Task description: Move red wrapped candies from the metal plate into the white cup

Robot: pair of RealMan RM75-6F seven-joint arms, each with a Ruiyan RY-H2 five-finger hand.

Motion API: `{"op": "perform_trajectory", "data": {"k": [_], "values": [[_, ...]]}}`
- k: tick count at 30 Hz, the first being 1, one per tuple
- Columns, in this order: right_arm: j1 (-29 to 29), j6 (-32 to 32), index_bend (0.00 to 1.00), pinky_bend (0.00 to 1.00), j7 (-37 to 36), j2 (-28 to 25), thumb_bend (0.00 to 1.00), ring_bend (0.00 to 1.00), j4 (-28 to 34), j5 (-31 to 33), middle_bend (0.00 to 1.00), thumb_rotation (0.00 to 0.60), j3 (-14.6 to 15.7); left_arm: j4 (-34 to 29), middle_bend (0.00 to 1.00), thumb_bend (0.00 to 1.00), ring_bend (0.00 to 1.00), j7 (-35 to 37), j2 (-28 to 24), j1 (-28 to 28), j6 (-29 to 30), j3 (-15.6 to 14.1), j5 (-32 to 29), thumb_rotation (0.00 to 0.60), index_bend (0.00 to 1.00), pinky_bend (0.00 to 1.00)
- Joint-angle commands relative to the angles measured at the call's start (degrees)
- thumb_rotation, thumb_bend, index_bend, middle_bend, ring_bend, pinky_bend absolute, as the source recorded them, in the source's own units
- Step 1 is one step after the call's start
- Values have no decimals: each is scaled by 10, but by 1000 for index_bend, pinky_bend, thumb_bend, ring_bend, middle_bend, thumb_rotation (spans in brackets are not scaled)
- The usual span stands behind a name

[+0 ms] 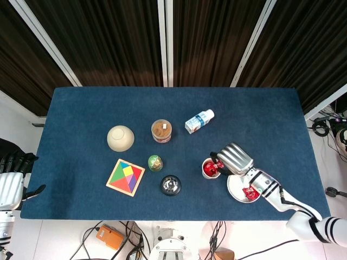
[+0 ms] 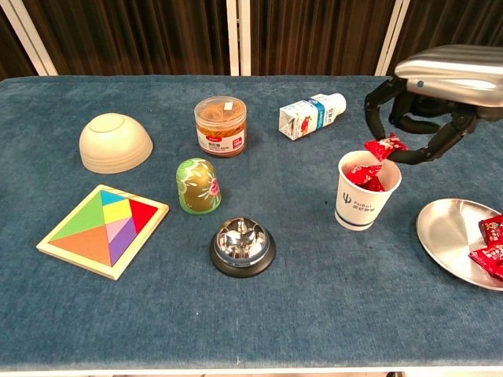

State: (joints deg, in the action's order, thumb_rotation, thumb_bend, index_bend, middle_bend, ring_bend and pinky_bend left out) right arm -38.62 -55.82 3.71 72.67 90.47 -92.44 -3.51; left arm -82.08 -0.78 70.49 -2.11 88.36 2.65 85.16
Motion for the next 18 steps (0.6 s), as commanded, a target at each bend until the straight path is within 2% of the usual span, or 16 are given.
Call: {"op": "perform_trajectory", "data": {"k": [1,8,18], "values": [[-7,4,594,1000,-4,16,567,1000,-10,2,936,600,2,2,162,8,0,1,1,1,-1,-1,-1,600,230,0],[-8,-2,500,1000,-11,23,553,1000,-16,-5,936,600,9,4,162,7,0,2,3,-2,-2,1,0,600,230,0],[3,-42,478,1000,-29,16,551,1000,-13,-28,937,600,19,5,162,7,0,2,4,-4,-4,2,0,600,230,0]]}}
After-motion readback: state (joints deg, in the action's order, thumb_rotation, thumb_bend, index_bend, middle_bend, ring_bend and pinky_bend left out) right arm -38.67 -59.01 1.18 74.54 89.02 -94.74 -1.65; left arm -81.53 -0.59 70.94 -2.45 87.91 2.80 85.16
